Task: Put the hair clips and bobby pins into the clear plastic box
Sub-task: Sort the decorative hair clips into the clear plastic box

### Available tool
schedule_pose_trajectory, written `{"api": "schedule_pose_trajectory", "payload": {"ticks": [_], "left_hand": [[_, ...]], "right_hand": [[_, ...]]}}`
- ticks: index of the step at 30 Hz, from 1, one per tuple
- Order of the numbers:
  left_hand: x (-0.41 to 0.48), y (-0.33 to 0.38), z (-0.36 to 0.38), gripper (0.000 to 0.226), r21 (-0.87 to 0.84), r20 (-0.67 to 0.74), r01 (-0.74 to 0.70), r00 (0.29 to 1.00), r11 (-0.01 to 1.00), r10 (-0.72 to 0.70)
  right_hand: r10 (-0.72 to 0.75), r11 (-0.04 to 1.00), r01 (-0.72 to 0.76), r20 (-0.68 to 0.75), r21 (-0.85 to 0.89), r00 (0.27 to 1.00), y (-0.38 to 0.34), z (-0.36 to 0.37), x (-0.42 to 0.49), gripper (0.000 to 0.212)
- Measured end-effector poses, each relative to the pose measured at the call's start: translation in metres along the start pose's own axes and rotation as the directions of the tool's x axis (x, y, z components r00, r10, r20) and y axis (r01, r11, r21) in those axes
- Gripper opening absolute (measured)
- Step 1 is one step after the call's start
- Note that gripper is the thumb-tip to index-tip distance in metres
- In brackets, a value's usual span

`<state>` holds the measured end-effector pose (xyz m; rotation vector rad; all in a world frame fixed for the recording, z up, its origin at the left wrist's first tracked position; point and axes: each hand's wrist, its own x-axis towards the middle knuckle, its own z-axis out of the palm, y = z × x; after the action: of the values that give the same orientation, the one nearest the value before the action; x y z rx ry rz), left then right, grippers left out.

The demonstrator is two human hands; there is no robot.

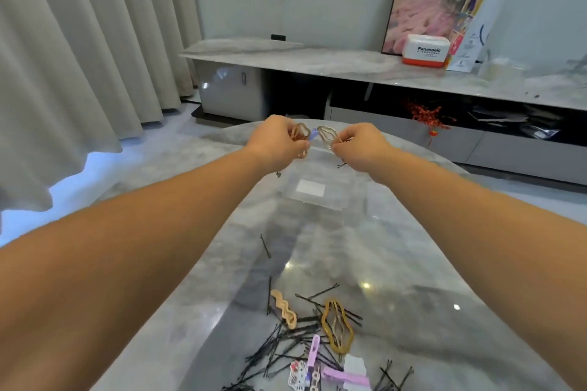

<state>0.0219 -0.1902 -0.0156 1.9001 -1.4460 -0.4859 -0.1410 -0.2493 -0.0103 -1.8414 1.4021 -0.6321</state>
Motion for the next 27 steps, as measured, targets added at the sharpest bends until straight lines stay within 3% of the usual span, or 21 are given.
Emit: {"api": "schedule_pose_trajectory", "payload": {"ticks": [6,11,14,17,19,21,24,27], "left_hand": [[0.029,-0.019,0.024,0.022,0.26,0.037,-0.055,0.998,0.964,0.047],[0.021,-0.036,0.029,0.029,0.156,0.025,-0.063,0.998,0.986,0.06],[0.006,-0.039,0.02,0.022,0.092,-0.037,-0.091,0.995,0.992,0.095],[-0.029,-0.04,0.007,0.01,0.152,-0.046,-0.162,0.984,0.975,0.171],[-0.059,-0.04,0.002,0.004,0.186,0.076,-0.2,0.979,0.962,0.189],[-0.092,-0.041,-0.001,0.007,0.21,0.267,-0.239,0.947,0.948,0.179],[-0.13,-0.049,0.004,0.016,0.257,0.55,-0.288,0.828,0.922,0.105],[-0.159,-0.051,0.009,0.026,0.327,0.684,-0.404,0.725,0.854,0.082]], "right_hand": [[-0.116,0.969,0.128,0.07,-0.21,0.991,0.009,0.02,0.034,0.01],[-0.158,0.966,0.175,0.102,-0.19,0.982,0.02,0.024,0.031,0.023],[-0.201,0.967,0.203,0.034,-0.155,0.979,0.02,0.015,0.019,0.017],[-0.27,0.953,0.261,-0.042,-0.152,0.962,0.023,0.003,-0.01,0.012],[-0.287,0.946,0.283,0.003,-0.161,0.958,0.031,-0.002,-0.041,0.009],[-0.26,0.931,0.295,0.176,-0.217,0.95,0.04,-0.006,-0.079,0.008],[-0.141,0.879,0.323,0.456,-0.35,0.879,0.055,-0.001,-0.125,0.017],[-0.051,0.806,0.381,0.588,-0.453,0.807,0.064,0.013,-0.16,0.037]]}}
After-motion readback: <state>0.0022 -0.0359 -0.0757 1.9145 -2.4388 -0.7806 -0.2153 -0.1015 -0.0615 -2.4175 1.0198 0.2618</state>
